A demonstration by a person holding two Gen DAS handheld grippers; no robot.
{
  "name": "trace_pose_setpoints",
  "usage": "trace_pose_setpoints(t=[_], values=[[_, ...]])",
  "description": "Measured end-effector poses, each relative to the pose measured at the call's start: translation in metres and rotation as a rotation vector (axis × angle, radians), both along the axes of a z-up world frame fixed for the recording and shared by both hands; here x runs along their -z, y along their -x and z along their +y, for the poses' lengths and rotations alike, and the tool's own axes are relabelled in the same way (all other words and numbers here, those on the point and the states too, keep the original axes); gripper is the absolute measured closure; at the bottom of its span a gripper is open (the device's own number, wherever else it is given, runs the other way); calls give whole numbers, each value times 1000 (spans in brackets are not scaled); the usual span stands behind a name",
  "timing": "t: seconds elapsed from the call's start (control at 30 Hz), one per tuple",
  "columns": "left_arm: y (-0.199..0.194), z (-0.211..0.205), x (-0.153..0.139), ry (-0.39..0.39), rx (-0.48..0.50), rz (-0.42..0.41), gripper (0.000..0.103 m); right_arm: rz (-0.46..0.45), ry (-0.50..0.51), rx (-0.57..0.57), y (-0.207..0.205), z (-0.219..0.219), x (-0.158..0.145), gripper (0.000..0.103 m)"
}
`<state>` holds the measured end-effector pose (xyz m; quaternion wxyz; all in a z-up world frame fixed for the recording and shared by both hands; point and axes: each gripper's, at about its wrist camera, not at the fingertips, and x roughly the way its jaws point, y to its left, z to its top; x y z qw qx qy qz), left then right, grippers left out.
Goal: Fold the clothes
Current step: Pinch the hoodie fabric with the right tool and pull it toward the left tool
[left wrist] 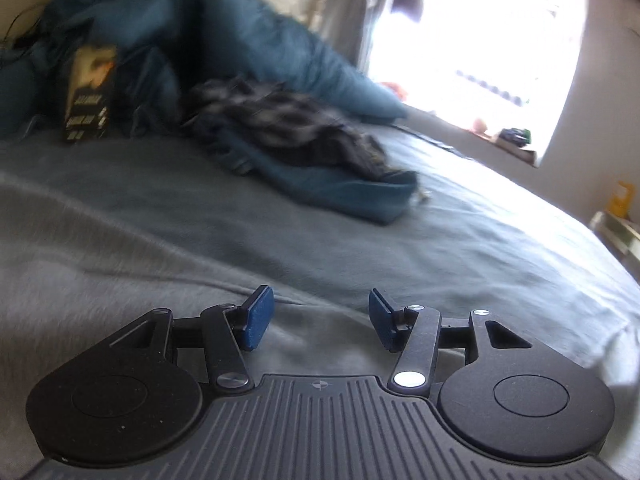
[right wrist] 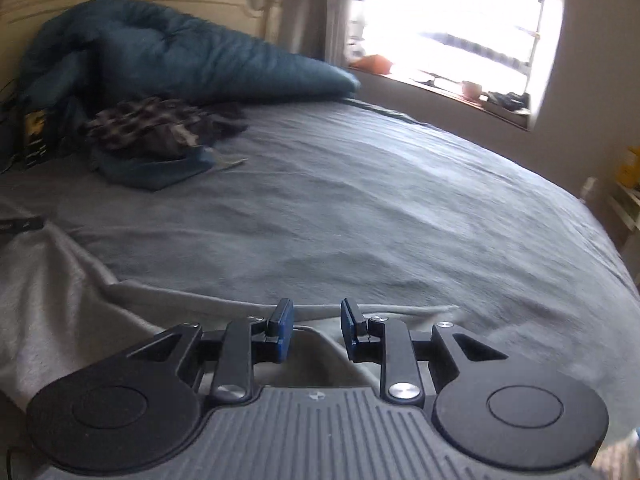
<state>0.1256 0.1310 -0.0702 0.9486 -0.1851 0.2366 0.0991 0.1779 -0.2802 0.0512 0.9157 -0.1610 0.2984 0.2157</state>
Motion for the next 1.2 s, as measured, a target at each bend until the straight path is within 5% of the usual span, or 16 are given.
trace_pose_setpoints(t=[0.2, 0.4, 0.57, 0.63, 0.7, 1.2], values=[[-3, 18, 6, 68, -18, 3, 52, 19, 239, -374, 5, 94, 39, 75], [-6, 20, 11, 54, -22, 9, 54, 131, 321, -605, 6, 152, 63, 75], [-6, 22, 12, 59, -19, 6, 54, 142, 378, -543, 9, 162, 84, 78], [-5, 23, 12, 64, -20, 3, 54, 105, 390, -501, 14, 163, 87, 94], [-4, 24, 12, 69, -22, -1, 55, 49, 405, -478, 22, 163, 85, 97], [-5, 26, 11, 59, -61, -11, 56, -187, 514, -409, 28, 168, 79, 98]])
